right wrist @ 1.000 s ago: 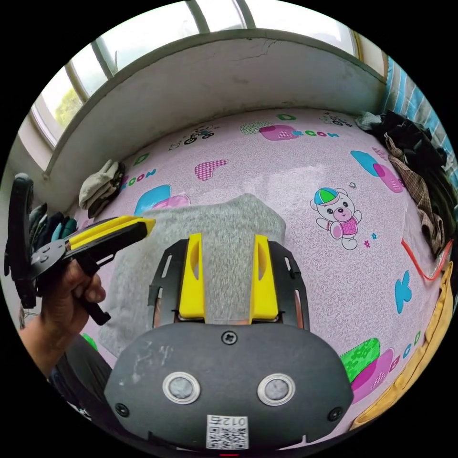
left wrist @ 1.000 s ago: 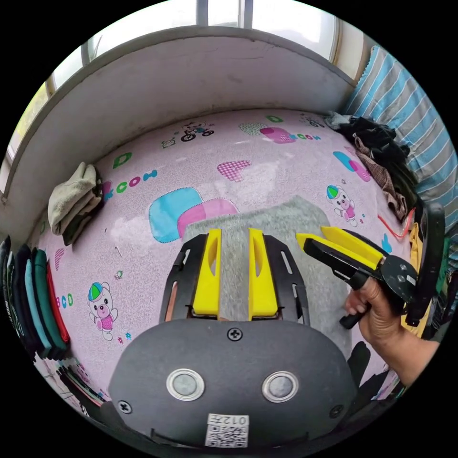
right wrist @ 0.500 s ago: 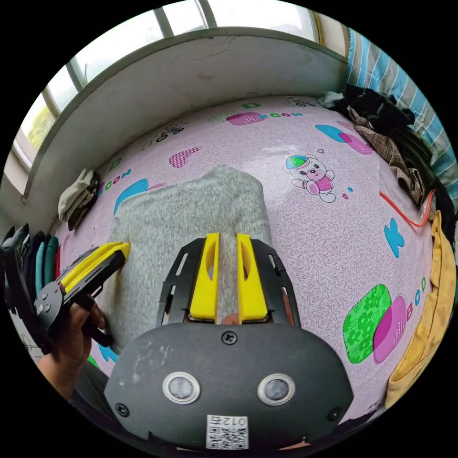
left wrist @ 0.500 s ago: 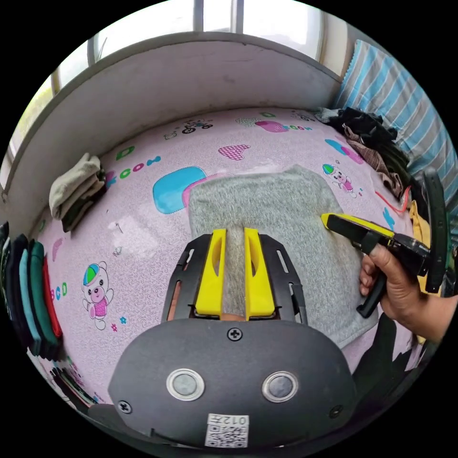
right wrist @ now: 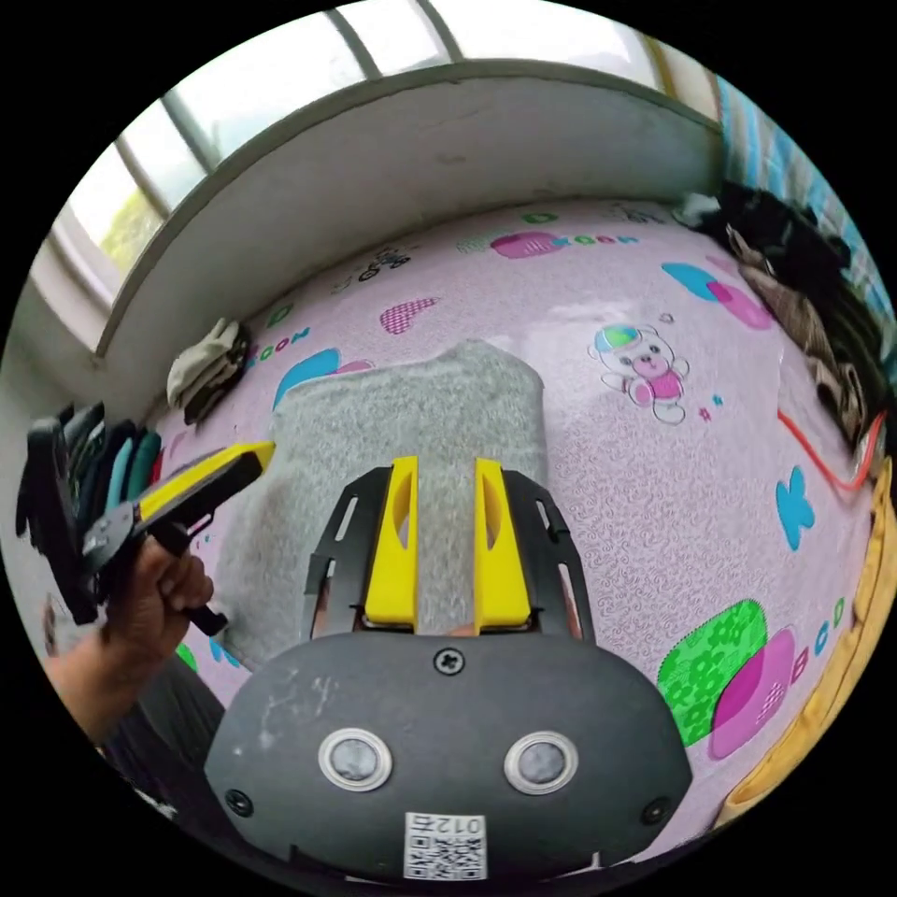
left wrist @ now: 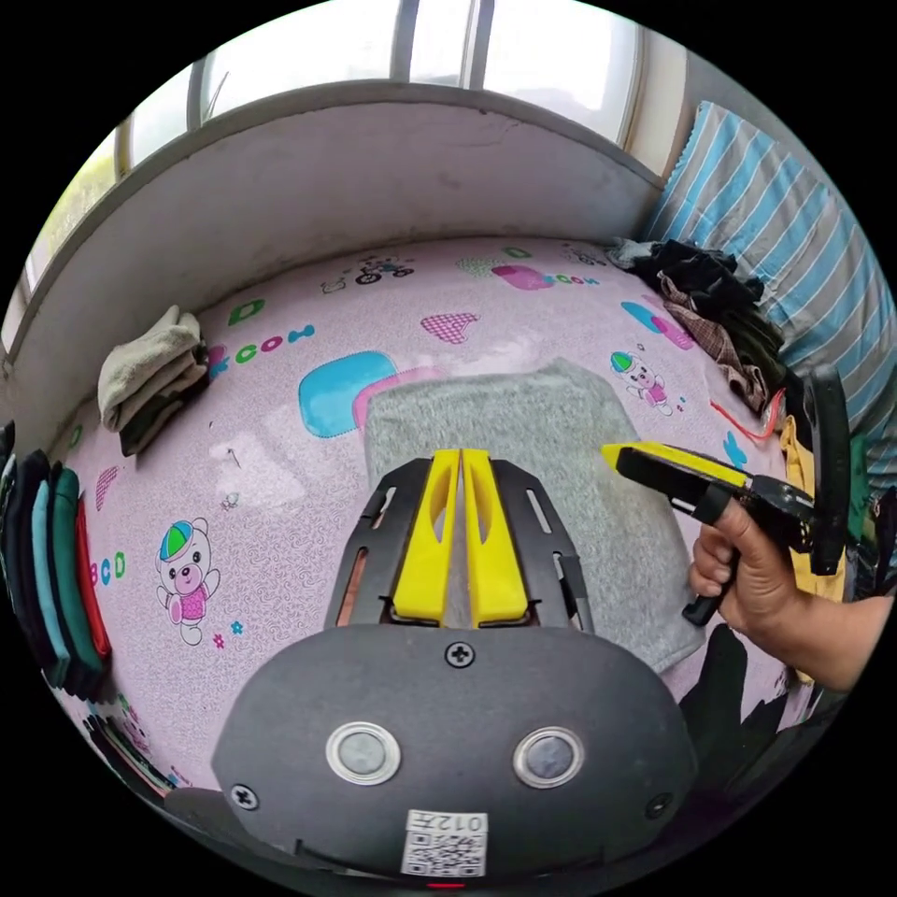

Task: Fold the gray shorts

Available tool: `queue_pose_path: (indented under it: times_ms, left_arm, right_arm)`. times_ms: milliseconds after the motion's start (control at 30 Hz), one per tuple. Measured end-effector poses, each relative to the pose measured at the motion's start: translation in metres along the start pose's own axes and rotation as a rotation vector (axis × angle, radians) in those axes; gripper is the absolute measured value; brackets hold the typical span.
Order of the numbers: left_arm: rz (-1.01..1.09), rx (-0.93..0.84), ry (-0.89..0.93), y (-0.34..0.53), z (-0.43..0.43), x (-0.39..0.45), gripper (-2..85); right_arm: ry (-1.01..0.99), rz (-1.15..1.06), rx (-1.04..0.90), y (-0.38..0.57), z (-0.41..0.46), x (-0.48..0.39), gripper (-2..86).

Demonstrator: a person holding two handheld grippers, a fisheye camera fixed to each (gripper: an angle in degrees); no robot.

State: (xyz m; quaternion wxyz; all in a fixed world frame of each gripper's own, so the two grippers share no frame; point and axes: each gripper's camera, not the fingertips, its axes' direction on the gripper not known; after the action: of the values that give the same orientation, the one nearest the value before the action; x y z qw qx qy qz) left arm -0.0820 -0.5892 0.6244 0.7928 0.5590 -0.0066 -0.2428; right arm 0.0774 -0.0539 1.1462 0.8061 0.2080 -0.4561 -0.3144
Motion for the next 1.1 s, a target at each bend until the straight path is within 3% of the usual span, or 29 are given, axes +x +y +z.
queue_pose_path:
  times_ms: [67,133,300,533,767,1100]
  left_arm:
    - [0.041,0.009,-0.008,0.002,0.004,0.004,0.5]
    - [0.066,-0.099,-0.059,0.006,0.031,0.003,0.4]
    - [0.046,-0.071,-0.007,0.008,0.037,-0.019,0.5]
    - [0.011,-0.17,0.09,0.008,0.023,-0.07,2.8]
    - [-0.041,-0.179,0.127,0.051,-0.018,-0.128,7.8]
    - [-0.192,-0.328,0.303,0.09,0.01,-0.181,11.6]
  right_arm:
    - [0.052,-0.175,0.011,0.007,0.003,-0.037,10.4]
    - [0.114,-0.247,-0.058,0.009,0.02,-0.056,11.1]
    - [0.158,-0.26,-0.071,0.005,0.028,-0.073,11.1]
    - [0.022,-0.229,-0.169,-0.003,-0.005,-0.041,6.4]
    - [0.087,-0.355,-0.188,0.101,-0.084,-0.019,7.8]
    - [0.099,-0.427,-0.214,0.15,-0.072,-0.061,8.0]
